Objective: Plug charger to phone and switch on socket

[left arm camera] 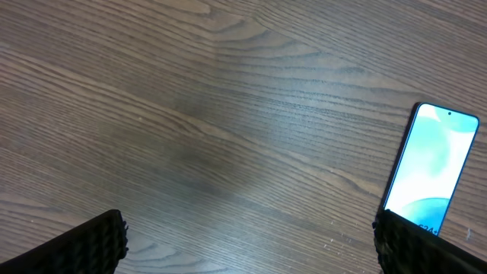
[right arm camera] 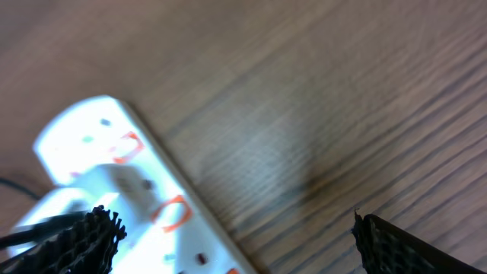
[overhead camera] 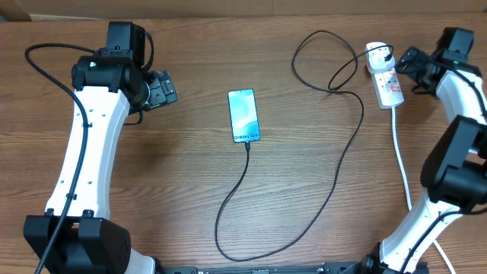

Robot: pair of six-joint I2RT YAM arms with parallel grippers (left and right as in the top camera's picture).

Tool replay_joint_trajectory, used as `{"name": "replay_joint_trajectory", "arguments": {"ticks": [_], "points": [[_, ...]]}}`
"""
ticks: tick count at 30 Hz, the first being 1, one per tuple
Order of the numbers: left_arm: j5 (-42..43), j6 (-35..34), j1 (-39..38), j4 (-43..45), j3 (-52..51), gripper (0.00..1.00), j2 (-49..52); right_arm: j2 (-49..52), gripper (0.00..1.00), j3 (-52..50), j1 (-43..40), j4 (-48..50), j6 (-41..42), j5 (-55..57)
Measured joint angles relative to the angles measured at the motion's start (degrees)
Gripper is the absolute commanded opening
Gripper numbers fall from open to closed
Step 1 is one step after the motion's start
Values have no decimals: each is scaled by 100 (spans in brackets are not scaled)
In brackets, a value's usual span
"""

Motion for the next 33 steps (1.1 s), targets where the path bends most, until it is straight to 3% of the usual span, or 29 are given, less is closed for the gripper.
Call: {"name": "replay_joint_trajectory", "arguments": {"ticks": [14, 33], "points": [[0, 0, 0, 0, 0, 99, 0, 544, 100, -4, 0, 280, 22, 122], [0, 0, 0, 0, 0, 100, 0, 549, 100, -2, -87, 164, 50, -326]]}}
